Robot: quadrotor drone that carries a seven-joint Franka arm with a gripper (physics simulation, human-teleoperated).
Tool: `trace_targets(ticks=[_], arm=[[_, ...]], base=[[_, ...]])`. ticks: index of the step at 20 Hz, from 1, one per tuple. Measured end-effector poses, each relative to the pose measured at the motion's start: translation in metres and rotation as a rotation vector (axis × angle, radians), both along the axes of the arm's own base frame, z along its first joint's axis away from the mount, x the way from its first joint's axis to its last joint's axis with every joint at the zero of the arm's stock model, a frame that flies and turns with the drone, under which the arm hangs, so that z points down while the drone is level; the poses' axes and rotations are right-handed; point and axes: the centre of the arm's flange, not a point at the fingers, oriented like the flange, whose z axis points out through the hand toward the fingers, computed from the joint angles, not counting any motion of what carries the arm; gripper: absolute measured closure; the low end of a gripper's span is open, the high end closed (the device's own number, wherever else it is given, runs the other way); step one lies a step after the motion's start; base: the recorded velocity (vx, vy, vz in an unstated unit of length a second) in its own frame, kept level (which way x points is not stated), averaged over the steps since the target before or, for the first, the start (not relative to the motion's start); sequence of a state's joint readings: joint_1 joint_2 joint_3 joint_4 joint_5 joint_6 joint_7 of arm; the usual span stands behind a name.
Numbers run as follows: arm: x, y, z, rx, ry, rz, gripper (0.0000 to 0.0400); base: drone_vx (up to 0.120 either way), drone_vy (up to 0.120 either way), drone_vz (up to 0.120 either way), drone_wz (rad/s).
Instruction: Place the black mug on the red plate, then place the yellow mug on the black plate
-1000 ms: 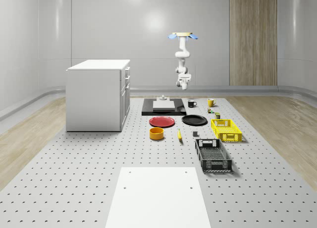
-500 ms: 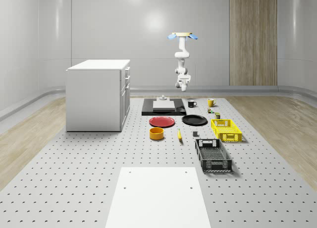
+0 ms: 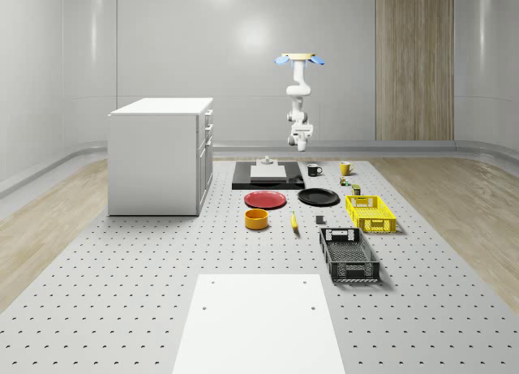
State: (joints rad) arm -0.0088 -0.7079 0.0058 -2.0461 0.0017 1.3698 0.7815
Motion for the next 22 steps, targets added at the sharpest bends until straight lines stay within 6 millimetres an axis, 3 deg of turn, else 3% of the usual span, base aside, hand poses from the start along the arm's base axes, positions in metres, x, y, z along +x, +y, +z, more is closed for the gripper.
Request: trace_targets(ticks=[22], arm=[[-0.0016,0.0090,-0.0005,-0.091,-0.017,-0.002,0.0000]], base=[[0.120,0.000,0.000,0.000]])
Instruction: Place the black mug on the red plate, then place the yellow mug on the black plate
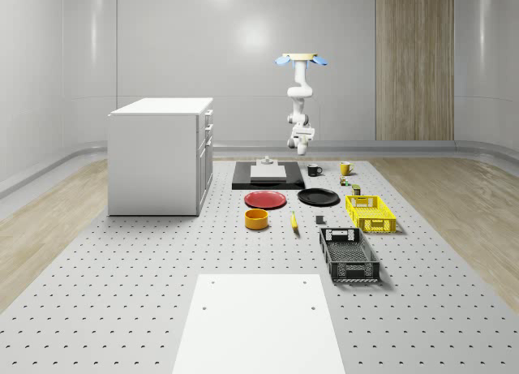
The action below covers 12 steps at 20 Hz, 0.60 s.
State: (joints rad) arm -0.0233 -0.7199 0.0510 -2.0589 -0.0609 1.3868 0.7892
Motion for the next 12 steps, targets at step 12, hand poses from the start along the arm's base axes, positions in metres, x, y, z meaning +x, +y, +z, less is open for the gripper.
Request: trace_targets(ticks=[12], arm=[[0.000,0.053,-0.022,-0.589,-0.007,-0.017,0.0000]], base=[[0.100,0.000,-0.017,0.000]])
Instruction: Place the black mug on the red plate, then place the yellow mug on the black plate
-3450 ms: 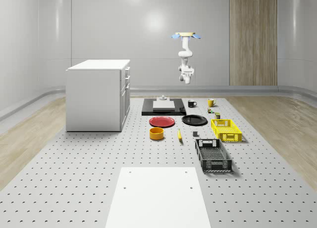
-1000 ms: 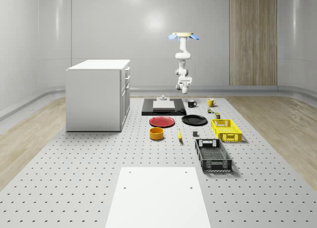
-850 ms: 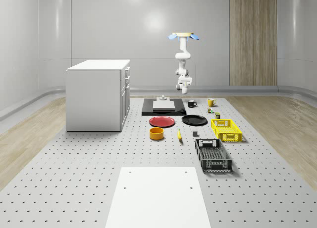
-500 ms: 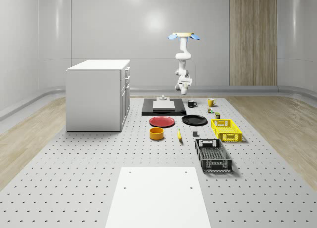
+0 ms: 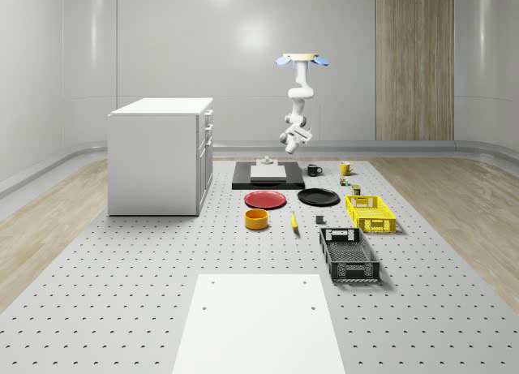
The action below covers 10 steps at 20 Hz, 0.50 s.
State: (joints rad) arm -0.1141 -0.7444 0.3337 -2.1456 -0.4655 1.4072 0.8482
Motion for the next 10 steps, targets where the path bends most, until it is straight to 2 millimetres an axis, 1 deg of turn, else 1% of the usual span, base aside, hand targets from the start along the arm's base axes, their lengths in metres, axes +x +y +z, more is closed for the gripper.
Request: trace_targets(ticks=[2,3,5,7,9,10], arm=[[0.000,0.017,-0.018,-0.244,0.000,-0.008,0.0000],[0.001,0.024,-0.030,-0.387,-0.001,-0.013,0.0000],[0.002,0.035,-0.060,-0.710,-0.001,-0.024,0.0000],[0.003,0.035,-0.094,-1.057,0.000,-0.037,0.0000],[0.004,0.024,-0.125,-1.388,0.000,-0.049,0.0000],[0.004,0.016,-0.137,-1.537,0.000,-0.055,0.0000]], base=[[0.000,0.000,-0.120,0.000],[0.000,0.000,-0.120,0.000],[0.000,0.000,-0.120,0.000],[0.000,0.000,-0.120,0.000],[0.000,0.000,-0.120,0.000],[0.000,0.000,-0.120,0.000]])
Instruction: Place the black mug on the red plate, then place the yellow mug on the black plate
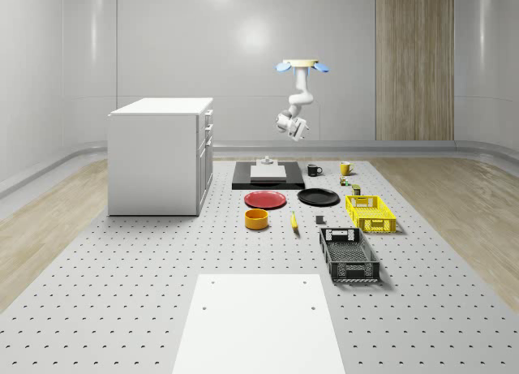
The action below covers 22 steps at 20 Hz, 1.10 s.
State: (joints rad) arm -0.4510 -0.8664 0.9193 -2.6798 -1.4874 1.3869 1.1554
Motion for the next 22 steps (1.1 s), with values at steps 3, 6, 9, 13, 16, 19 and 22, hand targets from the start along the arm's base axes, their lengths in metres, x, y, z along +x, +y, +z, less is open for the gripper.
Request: trace_targets(ticks=[3,6,9,13,16,19,22], arm=[[0.001,-0.026,-0.024,-0.357,0.001,-0.013,0.0000],[0.001,-0.046,-0.034,-0.587,0.004,-0.020,0.0000],[0.001,-0.059,-0.038,-0.725,0.006,-0.023,0.0000],[0.001,-0.069,-0.040,-0.826,0.009,-0.025,0.0000],[0.001,-0.073,-0.040,-0.865,0.010,-0.026,0.0000],[0.001,-0.075,-0.040,-0.888,0.011,-0.026,0.0000],[0.001,-0.076,-0.040,-0.902,0.011,-0.026,0.0000]], base=[[0.000,0.000,-0.120,0.000],[-0.067,0.000,-0.120,0.000],[-0.120,0.000,-0.120,0.000],[-0.120,0.000,-0.120,0.000],[-0.120,0.000,-0.120,0.000],[-0.067,0.027,-0.120,0.000],[0.000,0.120,-0.120,0.000]])
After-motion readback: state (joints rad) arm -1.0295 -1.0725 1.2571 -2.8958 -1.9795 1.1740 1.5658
